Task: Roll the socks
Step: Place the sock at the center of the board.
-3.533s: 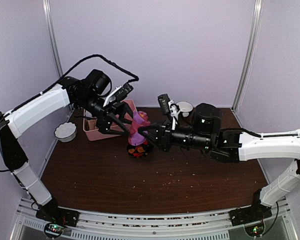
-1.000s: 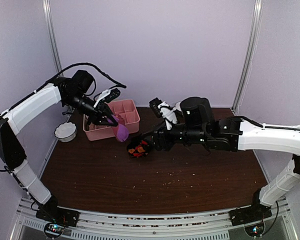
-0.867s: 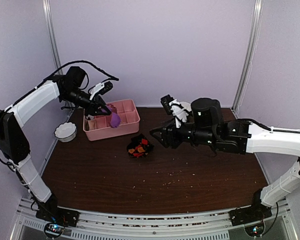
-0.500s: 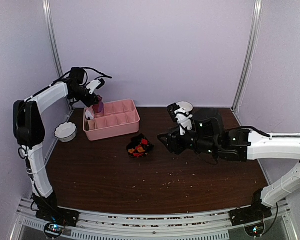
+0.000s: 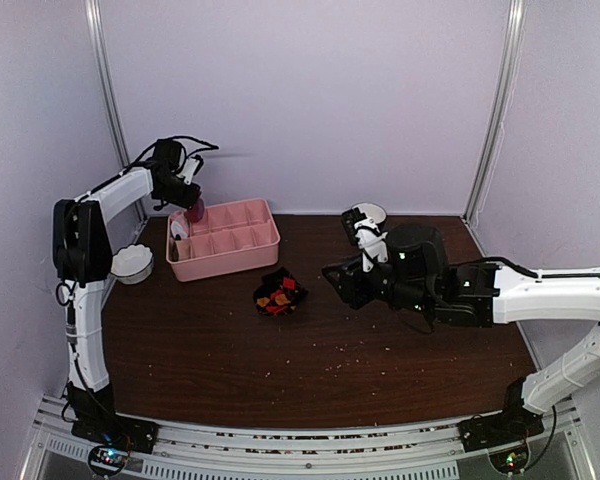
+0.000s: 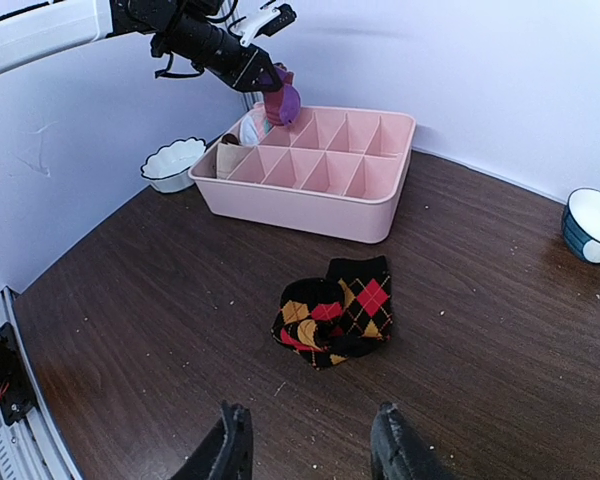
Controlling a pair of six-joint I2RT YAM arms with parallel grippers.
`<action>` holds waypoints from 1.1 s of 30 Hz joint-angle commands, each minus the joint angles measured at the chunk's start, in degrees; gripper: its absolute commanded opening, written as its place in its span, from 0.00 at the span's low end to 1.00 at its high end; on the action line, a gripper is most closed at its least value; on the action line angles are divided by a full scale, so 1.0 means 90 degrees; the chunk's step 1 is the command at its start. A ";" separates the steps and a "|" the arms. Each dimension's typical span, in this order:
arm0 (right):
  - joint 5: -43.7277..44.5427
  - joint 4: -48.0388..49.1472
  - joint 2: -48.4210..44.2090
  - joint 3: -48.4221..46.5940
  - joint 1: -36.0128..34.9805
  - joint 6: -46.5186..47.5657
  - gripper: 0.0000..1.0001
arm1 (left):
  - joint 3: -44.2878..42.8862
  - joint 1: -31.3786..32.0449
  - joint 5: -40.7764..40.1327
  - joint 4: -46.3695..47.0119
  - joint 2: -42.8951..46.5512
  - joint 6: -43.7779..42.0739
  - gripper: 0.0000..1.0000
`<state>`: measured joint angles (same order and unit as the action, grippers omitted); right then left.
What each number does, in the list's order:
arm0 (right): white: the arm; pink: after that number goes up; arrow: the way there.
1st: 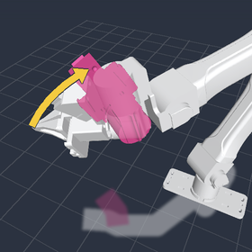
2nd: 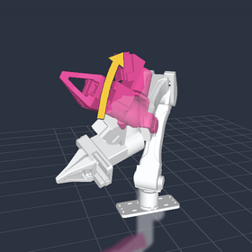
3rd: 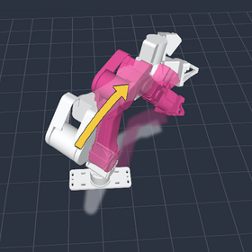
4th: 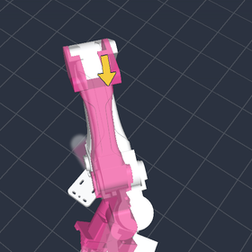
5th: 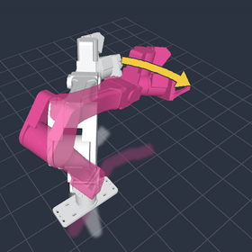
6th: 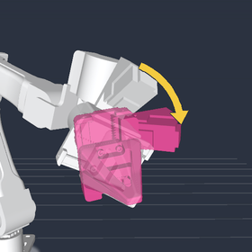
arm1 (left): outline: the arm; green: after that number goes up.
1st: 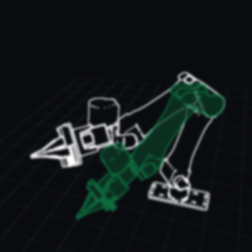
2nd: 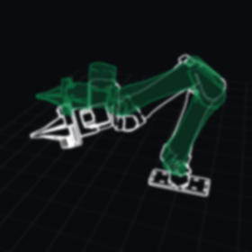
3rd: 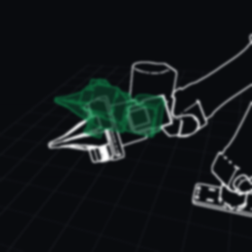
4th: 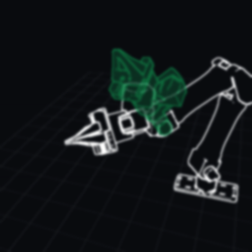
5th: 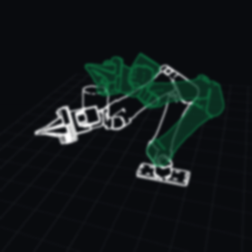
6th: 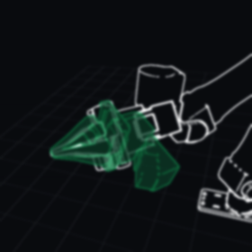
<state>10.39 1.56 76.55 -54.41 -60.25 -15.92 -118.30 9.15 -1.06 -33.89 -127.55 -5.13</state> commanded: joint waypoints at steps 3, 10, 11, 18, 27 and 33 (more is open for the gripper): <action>0.0129 0.0079 0.0024 0.0129 0.0002 -0.0087 0.39 | 0.0111 -0.0001 0.0177 0.0423 -0.0222 0.0576 0.00; 0.0028 0.0008 0.0005 0.0113 0.0005 -0.0074 0.35 | 0.0312 -0.0004 0.0148 0.0640 -0.0302 0.0579 0.00; 0.0027 0.0003 0.0000 0.0117 0.0002 -0.0081 0.35 | 0.0316 -0.0010 0.0145 0.0628 -0.0325 0.0595 0.00; 0.0013 -0.0090 -0.0034 0.0046 0.0002 -0.0068 0.34 | 0.0347 -0.0003 0.0158 0.0492 -0.0393 0.0714 0.00; 0.0088 -0.0278 -0.0116 -0.0015 -0.0002 -0.0028 0.34 | 0.0329 0.0009 0.0202 0.0035 -0.0560 0.0926 0.00; 0.0116 -0.0317 -0.0110 -0.0098 0.0002 0.0011 0.34 | 0.0273 0.0003 0.0304 -0.0338 -0.0729 0.1056 0.12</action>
<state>10.41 -0.56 76.55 -53.65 -60.25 -16.29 -115.59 9.17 0.67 -34.70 -132.81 2.76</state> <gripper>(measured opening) 0.339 0.124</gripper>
